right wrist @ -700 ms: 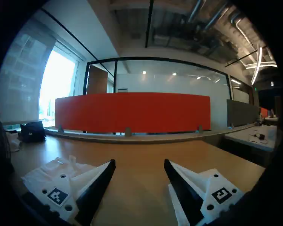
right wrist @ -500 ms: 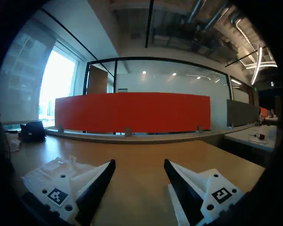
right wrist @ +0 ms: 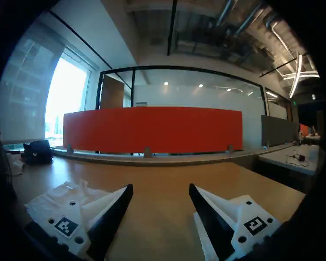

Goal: Fold towel

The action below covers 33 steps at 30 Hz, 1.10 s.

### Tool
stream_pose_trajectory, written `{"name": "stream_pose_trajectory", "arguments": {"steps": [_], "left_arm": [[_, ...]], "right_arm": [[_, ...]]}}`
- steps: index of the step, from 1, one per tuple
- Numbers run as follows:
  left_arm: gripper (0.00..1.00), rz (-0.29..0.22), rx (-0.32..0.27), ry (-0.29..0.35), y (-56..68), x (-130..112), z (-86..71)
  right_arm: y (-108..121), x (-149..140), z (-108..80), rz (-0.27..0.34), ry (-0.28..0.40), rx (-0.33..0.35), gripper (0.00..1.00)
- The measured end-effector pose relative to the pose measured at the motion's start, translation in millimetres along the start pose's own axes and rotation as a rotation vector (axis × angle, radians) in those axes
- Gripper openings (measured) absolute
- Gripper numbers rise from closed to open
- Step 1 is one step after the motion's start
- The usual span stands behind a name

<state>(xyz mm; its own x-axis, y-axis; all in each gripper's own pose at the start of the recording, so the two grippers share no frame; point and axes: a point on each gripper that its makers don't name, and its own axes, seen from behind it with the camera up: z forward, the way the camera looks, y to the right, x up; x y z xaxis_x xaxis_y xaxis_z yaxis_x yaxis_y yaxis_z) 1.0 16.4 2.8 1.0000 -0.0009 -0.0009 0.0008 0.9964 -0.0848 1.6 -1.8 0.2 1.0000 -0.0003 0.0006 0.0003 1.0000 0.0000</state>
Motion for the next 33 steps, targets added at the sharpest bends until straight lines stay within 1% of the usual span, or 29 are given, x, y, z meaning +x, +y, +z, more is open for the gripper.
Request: {"name": "stream_pose_trajectory", "arguments": {"steps": [12,18,24,27,30,33], "left_arm": [[0.95,0.001,0.004,-0.001,0.6,-0.8,1.3],[0.95,0.001,0.062,-0.002,-10.8,-0.5,-0.7],[0.95,0.001,0.079,-0.001,-13.5,-0.5,-1.4],[0.95,0.000,0.085,-0.003,-12.8,-0.5,-1.6],[0.95,-0.008,0.084,-0.014,-7.8,0.8,-0.7],[0.95,-0.013,0.083,-0.009,-3.8,15.1,0.1]], "right_arm": [[-0.4,0.3,0.2,-0.001,0.000,0.000,1.00],[0.6,-0.5,1.1,-0.001,0.000,-0.003,1.00],[1.8,-2.8,3.7,-0.004,-0.002,-0.008,1.00],[2.3,7.4,3.9,-0.012,0.009,-0.011,1.00],[1.5,22.6,3.4,-0.022,0.024,-0.012,1.00],[0.2,40.3,2.4,-0.031,0.025,-0.009,1.00]]}}
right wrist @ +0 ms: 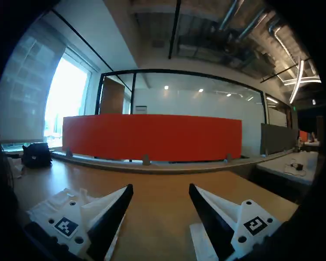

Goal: Fold towel

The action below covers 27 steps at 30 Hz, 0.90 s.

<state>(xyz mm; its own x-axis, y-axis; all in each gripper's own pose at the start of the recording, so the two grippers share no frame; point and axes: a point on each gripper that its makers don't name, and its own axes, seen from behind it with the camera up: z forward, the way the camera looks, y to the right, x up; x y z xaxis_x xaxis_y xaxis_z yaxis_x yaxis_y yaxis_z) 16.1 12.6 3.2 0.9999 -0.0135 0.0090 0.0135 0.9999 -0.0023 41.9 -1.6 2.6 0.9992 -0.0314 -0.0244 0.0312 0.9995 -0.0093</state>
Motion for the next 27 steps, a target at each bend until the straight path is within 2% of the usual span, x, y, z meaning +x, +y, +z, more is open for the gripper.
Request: {"name": "stream_pose_trajectory", "arguments": {"steps": [16,27], "left_arm": [[0.95,0.031,-0.013,0.001,10.4,128.0,-2.6],[0.95,0.038,-0.038,-0.044,22.1,174.0,-7.7]], "right_arm": [[2.0,107.6,-10.6,0.001,-0.020,-0.021,1.00],[-4.8,156.6,-12.2,-0.025,-0.039,0.000,1.00]]}}
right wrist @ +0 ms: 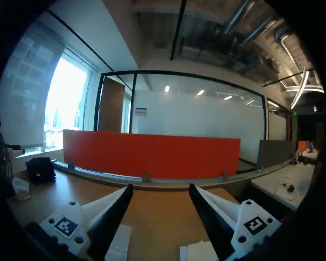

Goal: Fold towel

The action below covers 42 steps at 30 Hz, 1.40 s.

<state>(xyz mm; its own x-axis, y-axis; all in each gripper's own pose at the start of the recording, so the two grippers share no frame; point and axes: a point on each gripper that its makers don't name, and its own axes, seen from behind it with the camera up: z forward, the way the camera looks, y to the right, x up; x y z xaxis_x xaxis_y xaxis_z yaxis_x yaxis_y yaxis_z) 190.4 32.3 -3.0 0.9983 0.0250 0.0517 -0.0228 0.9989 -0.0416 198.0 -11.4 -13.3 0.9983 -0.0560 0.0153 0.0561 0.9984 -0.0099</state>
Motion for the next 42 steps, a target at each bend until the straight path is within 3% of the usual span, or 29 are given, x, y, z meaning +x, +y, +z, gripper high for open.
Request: {"name": "stream_pose_trajectory", "arguments": {"steps": [9,19,24,33,42], "left_arm": [[0.95,0.031,-0.085,-0.048,18.3,9.3,-2.3],[0.95,0.088,-0.207,-0.131,42.1,-0.7,-11.3],[0.95,0.101,-0.253,-0.164,51.9,-8.7,-16.5],[0.95,0.148,-0.296,-0.220,63.4,-37.5,-21.8],[0.95,0.151,-0.326,-0.282,76.6,-80.9,-29.2]], "right_arm": [[-11.1,9.5,2.0,-0.028,-0.053,0.079,1.00],[-52.5,-10.0,-5.4,-0.145,-0.172,0.305,1.00],[-65.2,-16.3,-9.8,-0.189,-0.212,0.373,1.00],[-72.6,-43.9,-15.5,-0.211,-0.273,0.421,1.00],[-73.0,-85.4,-21.6,-0.206,-0.343,0.440,1.00]]}}
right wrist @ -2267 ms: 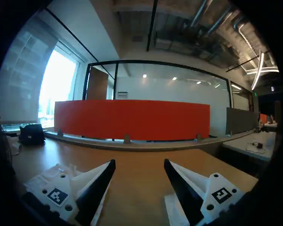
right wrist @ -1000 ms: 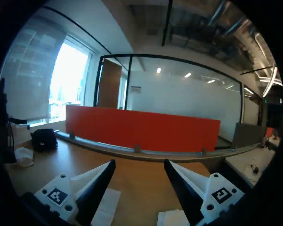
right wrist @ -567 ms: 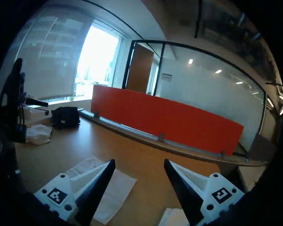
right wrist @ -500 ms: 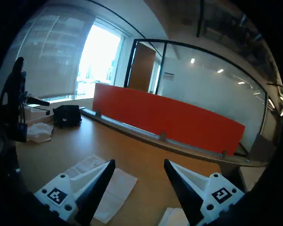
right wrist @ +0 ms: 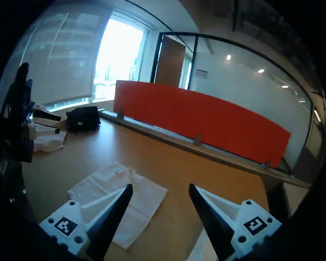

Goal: Fold towel

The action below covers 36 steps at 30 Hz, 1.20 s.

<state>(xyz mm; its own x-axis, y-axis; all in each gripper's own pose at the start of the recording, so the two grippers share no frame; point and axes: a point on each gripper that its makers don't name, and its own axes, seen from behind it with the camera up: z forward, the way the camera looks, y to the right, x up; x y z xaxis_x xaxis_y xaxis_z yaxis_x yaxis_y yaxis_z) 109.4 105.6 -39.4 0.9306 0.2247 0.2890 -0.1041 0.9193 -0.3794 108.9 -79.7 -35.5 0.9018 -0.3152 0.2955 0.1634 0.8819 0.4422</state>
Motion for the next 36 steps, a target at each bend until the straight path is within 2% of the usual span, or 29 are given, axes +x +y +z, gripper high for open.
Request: {"name": "stream_pose_trajectory", "arguments": {"steps": [16,24,36], "left_arm": [[0.95,0.005,-0.052,-0.133,28.9,-81.9,18.1],[0.95,0.009,-0.068,-0.189,35.2,-112.9,24.7],[0.95,0.022,-0.137,-0.287,53.0,-157.3,38.0]], "right_arm": [[-26.8,-74.2,20.8,-0.029,-0.114,0.068,1.00],[-36.5,-107.6,30.2,-0.020,-0.168,0.086,1.00],[-55.8,-162.1,39.2,-0.015,-0.263,0.129,1.00]]}}
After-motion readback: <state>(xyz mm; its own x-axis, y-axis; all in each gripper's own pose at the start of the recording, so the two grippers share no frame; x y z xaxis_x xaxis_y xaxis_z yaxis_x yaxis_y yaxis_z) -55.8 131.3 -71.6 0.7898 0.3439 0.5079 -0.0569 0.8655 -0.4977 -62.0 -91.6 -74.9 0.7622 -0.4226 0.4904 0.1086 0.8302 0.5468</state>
